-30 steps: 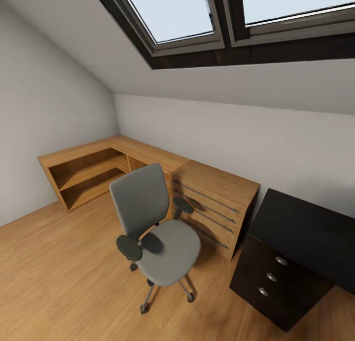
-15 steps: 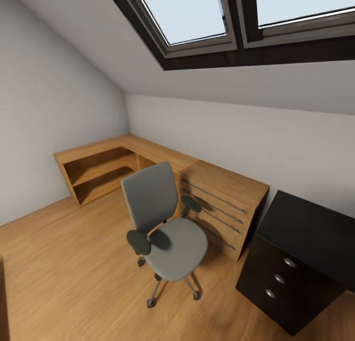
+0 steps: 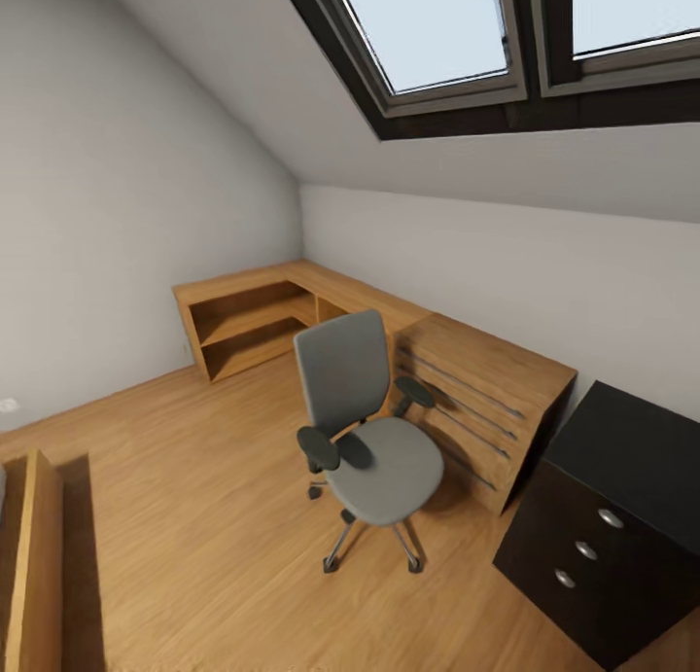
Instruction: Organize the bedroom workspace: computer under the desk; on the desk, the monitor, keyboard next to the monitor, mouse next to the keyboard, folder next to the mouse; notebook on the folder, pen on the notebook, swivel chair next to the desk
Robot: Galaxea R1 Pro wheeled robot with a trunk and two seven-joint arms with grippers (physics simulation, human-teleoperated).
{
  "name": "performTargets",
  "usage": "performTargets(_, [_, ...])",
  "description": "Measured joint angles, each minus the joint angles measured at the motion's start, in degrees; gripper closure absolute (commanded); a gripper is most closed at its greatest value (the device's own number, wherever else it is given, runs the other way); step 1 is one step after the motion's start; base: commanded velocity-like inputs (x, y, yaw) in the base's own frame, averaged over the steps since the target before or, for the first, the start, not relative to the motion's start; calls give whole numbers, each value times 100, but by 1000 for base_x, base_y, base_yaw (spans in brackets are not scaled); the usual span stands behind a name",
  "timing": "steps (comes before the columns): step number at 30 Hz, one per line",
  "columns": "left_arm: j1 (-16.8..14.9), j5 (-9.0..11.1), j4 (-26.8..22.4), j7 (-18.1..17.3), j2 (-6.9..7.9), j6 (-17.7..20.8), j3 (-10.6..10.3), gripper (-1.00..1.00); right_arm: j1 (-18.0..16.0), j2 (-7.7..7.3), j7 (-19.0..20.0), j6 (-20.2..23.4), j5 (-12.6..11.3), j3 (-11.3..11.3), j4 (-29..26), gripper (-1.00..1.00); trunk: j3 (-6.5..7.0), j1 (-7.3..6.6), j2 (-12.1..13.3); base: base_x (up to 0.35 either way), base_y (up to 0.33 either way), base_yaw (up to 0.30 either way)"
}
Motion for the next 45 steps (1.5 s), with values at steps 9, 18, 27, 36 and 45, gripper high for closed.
performTargets(9, [1, -20, 4, -4, 0, -13, -9, -100, -1, 0, -1, 5, -5, -4, 0, -100, 0, -1, 0, -17, -5, 279])
performTargets(18, [0, -26, 5, -1, 0, -23, -11, -100, -2, 0, -5, 9, -8, -8, -4, -100, 0, -1, -1, -1, 0, 279])
performTargets(27, [0, -30, 5, -2, 0, -24, -17, -100, -2, 0, 0, 1, -5, -6, -31, -100, 0, -1, 0, 0, 0, 279])
performTargets(36, [0, -42, 4, -3, -2, -24, -34, -100, -2, 0, 0, 0, -1, -6, -35, -100, 0, -1, 0, 0, 0, 279])
performTargets(45, [1, -215, -1, 1, -20, -20, -88, -100, 0, -16, 6, -1, 33, 0, -27, -100, -10, -1, -1, 28, -1, 279])
